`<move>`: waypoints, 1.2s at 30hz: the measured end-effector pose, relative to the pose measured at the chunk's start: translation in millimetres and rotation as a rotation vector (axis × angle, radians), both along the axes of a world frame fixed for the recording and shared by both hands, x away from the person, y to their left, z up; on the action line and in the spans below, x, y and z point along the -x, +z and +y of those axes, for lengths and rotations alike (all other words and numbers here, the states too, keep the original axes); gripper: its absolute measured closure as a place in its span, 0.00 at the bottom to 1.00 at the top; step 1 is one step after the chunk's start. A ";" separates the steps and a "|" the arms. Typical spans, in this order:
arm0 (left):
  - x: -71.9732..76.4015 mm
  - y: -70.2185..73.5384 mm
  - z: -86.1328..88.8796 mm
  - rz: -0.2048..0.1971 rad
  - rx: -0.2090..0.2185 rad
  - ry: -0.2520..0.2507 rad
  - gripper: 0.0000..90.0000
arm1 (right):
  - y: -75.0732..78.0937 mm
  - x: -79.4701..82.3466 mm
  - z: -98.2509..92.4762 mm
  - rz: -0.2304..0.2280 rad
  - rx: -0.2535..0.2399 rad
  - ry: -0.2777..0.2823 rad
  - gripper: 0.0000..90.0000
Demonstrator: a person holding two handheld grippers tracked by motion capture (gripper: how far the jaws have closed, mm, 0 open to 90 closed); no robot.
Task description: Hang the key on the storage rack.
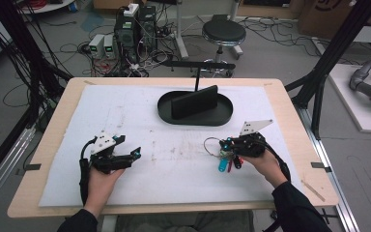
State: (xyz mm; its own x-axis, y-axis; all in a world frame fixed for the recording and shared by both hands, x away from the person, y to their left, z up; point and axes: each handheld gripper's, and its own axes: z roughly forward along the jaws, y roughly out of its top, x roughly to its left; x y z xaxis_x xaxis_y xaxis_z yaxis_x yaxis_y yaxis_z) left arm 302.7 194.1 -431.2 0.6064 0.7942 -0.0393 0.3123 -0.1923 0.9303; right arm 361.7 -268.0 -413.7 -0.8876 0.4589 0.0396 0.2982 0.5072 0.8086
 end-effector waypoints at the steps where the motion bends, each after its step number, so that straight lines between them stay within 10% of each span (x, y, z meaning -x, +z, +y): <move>1: -0.2 -0.1 0.3 0.002 0.001 0.000 0.26 | 0.6 0.7 0.7 -0.001 0.003 -0.001 0.97; 36: 1.9 4.9 11.3 -0.033 0.025 0.017 0.26 | 72.0 -11.2 -26.3 -0.131 -0.226 -0.103 0.98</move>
State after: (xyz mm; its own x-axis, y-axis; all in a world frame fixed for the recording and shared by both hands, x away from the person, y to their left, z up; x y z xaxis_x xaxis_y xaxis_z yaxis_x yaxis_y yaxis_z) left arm 300.8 205.5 -426.3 0.5943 0.8033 -0.0395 0.2847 -0.1642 0.9444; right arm 372.8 -294.3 -341.7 -0.8409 0.5397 0.0395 0.2248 0.2819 0.9327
